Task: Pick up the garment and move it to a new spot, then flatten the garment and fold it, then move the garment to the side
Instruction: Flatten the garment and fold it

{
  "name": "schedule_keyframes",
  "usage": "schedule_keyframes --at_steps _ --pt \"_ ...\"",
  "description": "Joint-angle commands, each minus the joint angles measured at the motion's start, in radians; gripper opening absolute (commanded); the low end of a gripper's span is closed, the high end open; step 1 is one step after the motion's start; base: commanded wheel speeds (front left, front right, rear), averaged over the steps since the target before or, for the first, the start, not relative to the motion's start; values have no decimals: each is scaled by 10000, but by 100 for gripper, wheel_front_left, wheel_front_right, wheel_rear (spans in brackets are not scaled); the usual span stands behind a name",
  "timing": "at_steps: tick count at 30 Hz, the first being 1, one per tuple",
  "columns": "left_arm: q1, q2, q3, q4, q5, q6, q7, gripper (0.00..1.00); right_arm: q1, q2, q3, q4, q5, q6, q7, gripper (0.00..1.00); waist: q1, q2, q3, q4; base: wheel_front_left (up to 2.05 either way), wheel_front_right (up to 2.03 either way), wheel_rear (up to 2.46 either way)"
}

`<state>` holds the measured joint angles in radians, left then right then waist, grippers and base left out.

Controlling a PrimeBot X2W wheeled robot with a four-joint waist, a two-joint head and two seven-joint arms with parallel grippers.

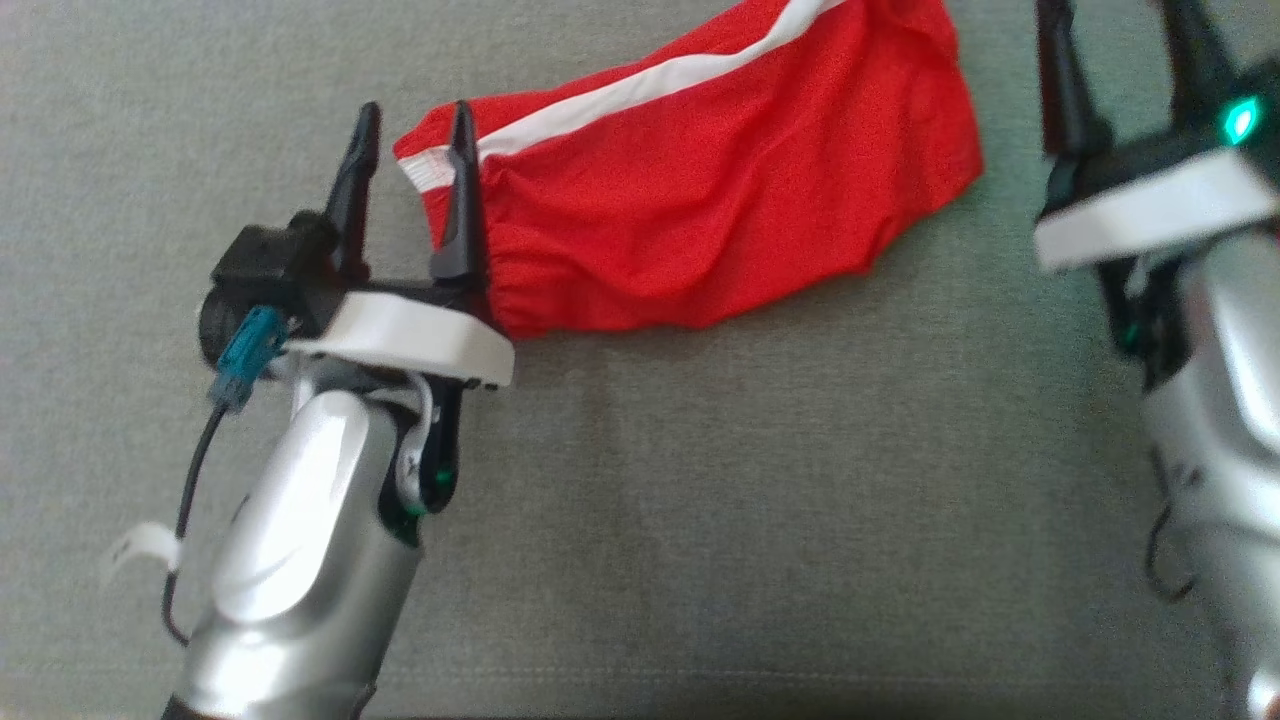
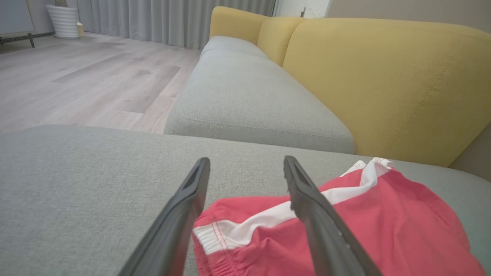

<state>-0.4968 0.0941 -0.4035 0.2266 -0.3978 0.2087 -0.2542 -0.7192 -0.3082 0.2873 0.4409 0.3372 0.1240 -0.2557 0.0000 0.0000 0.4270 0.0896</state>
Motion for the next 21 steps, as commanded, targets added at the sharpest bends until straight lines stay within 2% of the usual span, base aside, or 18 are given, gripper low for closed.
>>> schedule_keyframes --at_steps 1,9,21 --pt "248 272 547 -598 290 19 -73 100 632 369 -288 -799 -373 67 -59 100 0 0 -266 -273 0 0 0" --pt "1351 476 835 -1063 927 -38 -75 100 3290 1271 -1262 -2244 -1235 67 50 100 0 0 -790 -626 0 0 0" --pt "2773 704 872 -1335 1134 121 -75 100 5349 1905 -1788 -3792 -1688 67 709 100 0 0 -1300 -850 0 0 0"
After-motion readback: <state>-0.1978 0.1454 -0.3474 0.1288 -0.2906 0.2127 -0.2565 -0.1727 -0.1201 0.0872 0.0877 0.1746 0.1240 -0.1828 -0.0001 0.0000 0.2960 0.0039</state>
